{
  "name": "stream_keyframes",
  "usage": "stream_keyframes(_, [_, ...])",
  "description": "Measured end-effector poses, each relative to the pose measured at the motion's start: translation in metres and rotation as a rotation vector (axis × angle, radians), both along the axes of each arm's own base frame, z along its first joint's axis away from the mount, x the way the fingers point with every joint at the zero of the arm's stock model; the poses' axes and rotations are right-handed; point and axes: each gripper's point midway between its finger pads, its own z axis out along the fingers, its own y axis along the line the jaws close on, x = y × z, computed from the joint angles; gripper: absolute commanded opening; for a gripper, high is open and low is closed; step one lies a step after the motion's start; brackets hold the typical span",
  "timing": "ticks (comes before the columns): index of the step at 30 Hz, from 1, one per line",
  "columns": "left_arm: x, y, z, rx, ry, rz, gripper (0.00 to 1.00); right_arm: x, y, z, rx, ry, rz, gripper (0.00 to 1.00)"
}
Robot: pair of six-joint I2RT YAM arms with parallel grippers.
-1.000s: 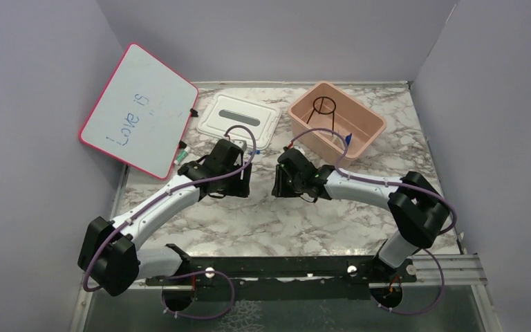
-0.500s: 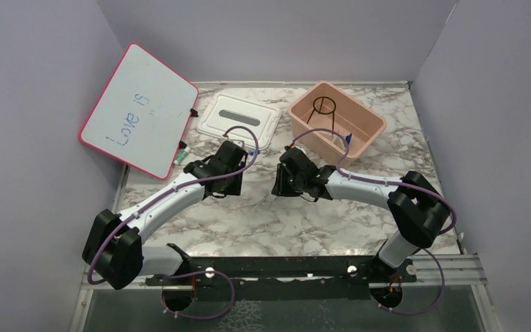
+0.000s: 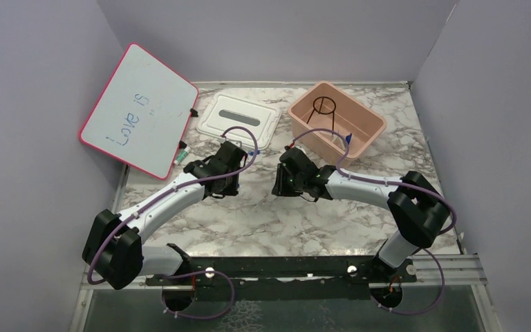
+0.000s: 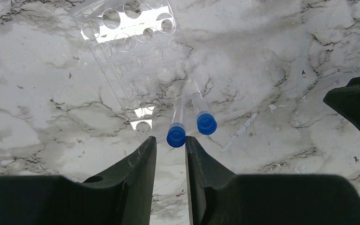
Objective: Organize the chemistry lab equipment
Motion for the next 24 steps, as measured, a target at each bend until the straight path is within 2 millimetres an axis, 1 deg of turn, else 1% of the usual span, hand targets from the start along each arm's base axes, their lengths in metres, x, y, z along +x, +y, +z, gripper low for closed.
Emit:
stream_keyframes(3, [-0.001, 0.002, -0.001, 0.007, 0.004, 0.007, 0.3, 0.0, 0.0, 0.0, 0.0, 0.0, 0.0, 0.33])
stream_keyframes(6, [-0.001, 0.003, 0.0, 0.009, 0.005, 0.01, 0.33, 0.0, 0.0, 0.0, 0.0, 0.0, 0.0, 0.33])
stream_keyframes(10, [0.002, 0.0, 0.006, -0.003, -0.007, 0.009, 0.36, 0.0, 0.0, 0.0, -0.004, -0.004, 0.006, 0.33])
stream_keyframes(14, [0.006, -0.005, 0.025, -0.04, -0.05, 0.007, 0.38, 0.001, -0.001, 0.001, -0.015, -0.018, 0.024, 0.34])
stream_keyframes(17, [0.012, -0.008, 0.048, -0.08, -0.11, 0.009, 0.39, 0.005, 0.001, 0.006, -0.02, -0.041, 0.04, 0.34])
stream_keyframes(20, [0.016, -0.006, 0.062, -0.093, -0.155, 0.025, 0.42, 0.019, 0.011, 0.024, -0.012, -0.097, 0.06, 0.36])
stream_keyframes(24, [0.02, 0.0, 0.066, -0.077, -0.182, 0.066, 0.49, 0.05, 0.029, 0.048, -0.009, -0.194, 0.07, 0.39])
